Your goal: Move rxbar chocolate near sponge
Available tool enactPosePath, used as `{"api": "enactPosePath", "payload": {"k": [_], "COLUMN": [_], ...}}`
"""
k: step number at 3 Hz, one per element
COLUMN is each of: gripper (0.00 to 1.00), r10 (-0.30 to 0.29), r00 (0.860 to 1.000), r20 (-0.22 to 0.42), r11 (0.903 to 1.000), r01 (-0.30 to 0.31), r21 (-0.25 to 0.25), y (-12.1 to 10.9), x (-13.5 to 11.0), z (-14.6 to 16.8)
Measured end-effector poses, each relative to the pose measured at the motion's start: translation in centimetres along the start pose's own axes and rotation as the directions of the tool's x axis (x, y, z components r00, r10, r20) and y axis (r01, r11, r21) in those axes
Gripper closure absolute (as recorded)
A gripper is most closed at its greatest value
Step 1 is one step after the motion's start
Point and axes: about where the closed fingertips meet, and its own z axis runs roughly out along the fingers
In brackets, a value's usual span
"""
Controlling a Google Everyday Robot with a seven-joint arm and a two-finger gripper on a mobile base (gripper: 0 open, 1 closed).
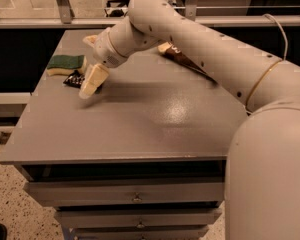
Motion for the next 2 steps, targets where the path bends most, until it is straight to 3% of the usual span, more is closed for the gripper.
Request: {"api": "enactPosePath", "payload": {"k": [2], "gripper": [0.00], "r10": [0.062], "r00": [0.996], "r20": [0.063], "r11": [0.9925], "r01": [-0.068], "r21": [0.102], "y": [0.9], "x": [1.1], "z": [-9.6]}}
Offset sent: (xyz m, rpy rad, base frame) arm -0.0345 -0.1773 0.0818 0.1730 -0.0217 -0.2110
